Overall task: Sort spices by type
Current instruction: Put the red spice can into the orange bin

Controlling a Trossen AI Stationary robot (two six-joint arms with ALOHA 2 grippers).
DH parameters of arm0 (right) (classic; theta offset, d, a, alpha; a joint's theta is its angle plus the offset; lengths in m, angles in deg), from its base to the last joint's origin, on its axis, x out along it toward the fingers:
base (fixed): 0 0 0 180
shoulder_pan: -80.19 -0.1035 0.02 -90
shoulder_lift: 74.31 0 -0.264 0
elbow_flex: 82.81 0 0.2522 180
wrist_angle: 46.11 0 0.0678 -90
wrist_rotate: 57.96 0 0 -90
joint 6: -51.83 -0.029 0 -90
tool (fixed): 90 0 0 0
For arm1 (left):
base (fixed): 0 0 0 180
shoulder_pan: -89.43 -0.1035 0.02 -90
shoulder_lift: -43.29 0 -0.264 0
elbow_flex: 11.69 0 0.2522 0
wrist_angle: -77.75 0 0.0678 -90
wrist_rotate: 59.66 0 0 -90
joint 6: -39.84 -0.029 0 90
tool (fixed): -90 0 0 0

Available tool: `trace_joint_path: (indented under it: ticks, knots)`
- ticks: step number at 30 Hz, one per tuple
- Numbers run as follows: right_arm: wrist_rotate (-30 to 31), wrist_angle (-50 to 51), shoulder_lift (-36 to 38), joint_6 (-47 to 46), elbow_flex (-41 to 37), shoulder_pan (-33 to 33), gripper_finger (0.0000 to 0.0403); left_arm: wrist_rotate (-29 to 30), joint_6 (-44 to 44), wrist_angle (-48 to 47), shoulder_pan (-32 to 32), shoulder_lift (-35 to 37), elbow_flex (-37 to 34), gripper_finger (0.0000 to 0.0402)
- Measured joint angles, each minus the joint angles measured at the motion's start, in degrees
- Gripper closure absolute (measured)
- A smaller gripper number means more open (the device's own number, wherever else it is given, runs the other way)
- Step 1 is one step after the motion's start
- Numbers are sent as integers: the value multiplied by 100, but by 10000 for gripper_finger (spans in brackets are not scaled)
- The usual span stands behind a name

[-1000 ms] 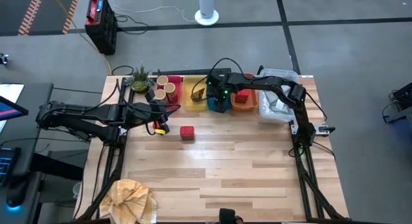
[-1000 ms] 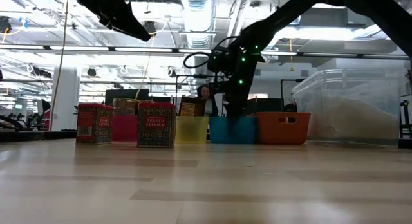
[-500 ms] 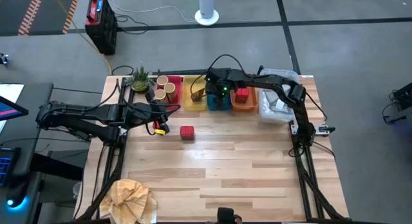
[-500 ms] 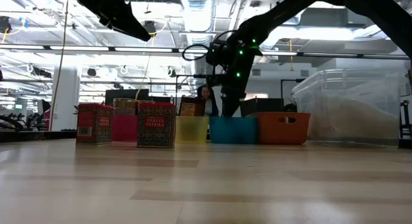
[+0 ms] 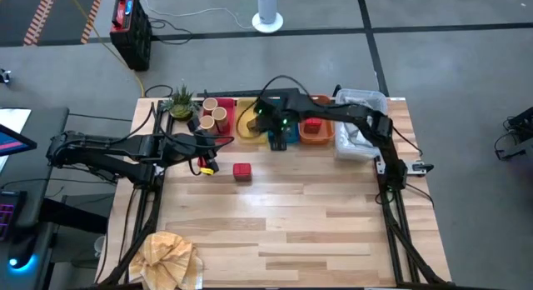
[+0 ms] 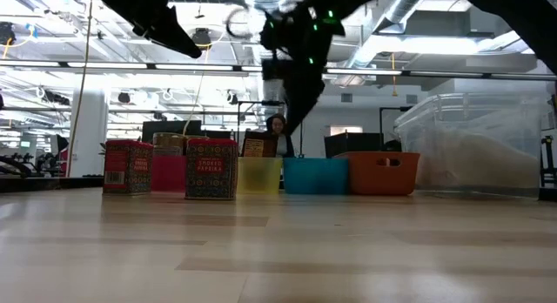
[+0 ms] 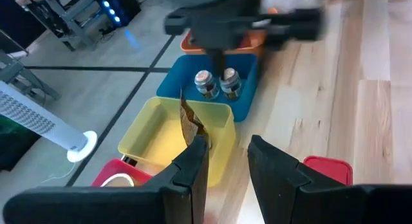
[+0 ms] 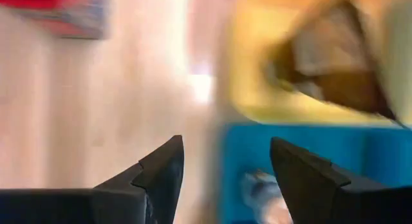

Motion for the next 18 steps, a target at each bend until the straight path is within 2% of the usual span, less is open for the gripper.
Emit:
trace_joint_path:
  ticks: [4,8,16,18]
  knots:
    - [-7,143,167,29,12,-512,146,318,161,-127,2,26,0,301]
    - [-14,-17,599,-256,-319,-868,146,581,242,-206,96,93,0,301]
    - [-12,-2008,1873,-998,-2369,-1119,146,564,52,-273,488,146,-11,301]
    - [7,-2805,2139,-1136,-2929,-1213,146,473,-209,99,535,153,-222,301]
